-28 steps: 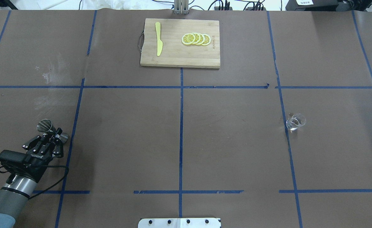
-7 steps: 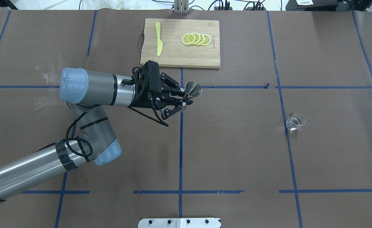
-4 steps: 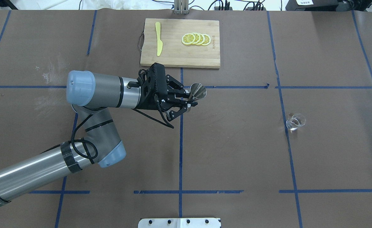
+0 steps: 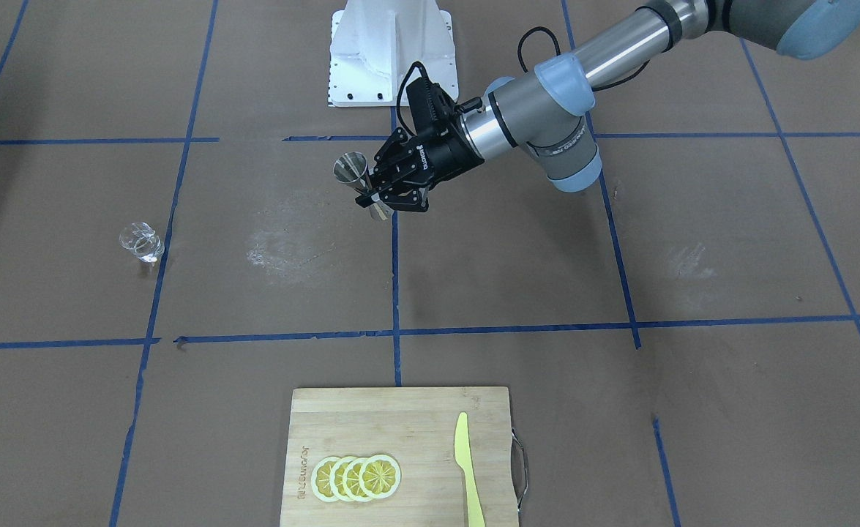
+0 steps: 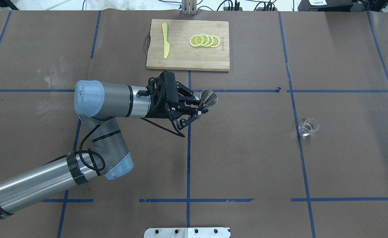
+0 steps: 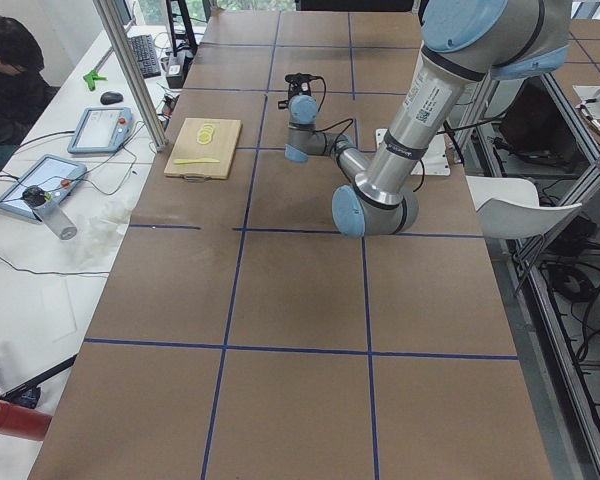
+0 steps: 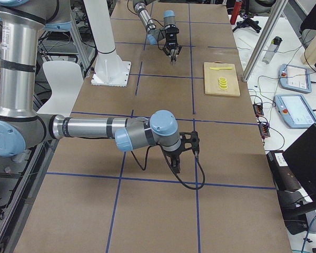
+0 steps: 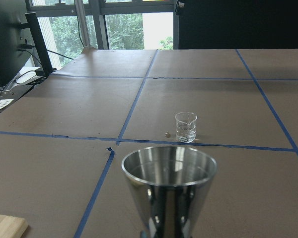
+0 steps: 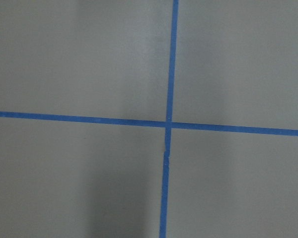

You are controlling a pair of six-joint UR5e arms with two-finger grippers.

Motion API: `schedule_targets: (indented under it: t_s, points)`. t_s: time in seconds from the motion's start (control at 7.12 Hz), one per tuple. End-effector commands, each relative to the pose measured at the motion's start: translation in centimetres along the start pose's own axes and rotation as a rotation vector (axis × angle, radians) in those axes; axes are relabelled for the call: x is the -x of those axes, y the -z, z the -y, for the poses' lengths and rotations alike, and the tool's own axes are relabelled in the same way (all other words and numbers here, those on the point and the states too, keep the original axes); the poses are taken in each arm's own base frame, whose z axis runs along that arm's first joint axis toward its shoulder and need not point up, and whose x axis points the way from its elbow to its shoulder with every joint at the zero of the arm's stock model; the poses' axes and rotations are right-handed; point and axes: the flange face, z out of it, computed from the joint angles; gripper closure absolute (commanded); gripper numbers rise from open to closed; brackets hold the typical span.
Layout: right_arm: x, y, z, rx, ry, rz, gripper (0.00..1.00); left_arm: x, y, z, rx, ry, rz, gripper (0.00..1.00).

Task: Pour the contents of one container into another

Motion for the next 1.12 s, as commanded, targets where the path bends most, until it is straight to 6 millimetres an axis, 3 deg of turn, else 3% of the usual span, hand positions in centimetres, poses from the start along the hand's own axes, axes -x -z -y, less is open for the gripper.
schedule_targets:
  t_s: [0.0,0.14,0.28,0.56,0.98]
  points:
    - [11.5,0.6,-0.1,-0.001,-0.102,0.046,0.0,0.0,0.1,-0.3,0.003,0.001,0.002,1.0]
    - [18.5,0.5,-1.4,-0.021,-0.164,0.036,0.0,0.0,0.3,-0.3,-0.004,-0.002,0.0,1.0]
    - [22.9,0.2,-2.8,-0.039,-0.201,0.031,0.0,0.0,0.3,-0.3,-0.007,-0.003,0.0,1.0]
    - [27.7,-0.4,-5.5,-0.092,-0.206,0.0,0.0,0.0,0.4,-0.4,-0.006,-0.002,0.0,1.0]
    - [33.6,-5.9,-10.2,-0.287,-0.214,-0.095,0.0,0.1,0.4,-0.5,-0.005,-0.002,0.006,1.0]
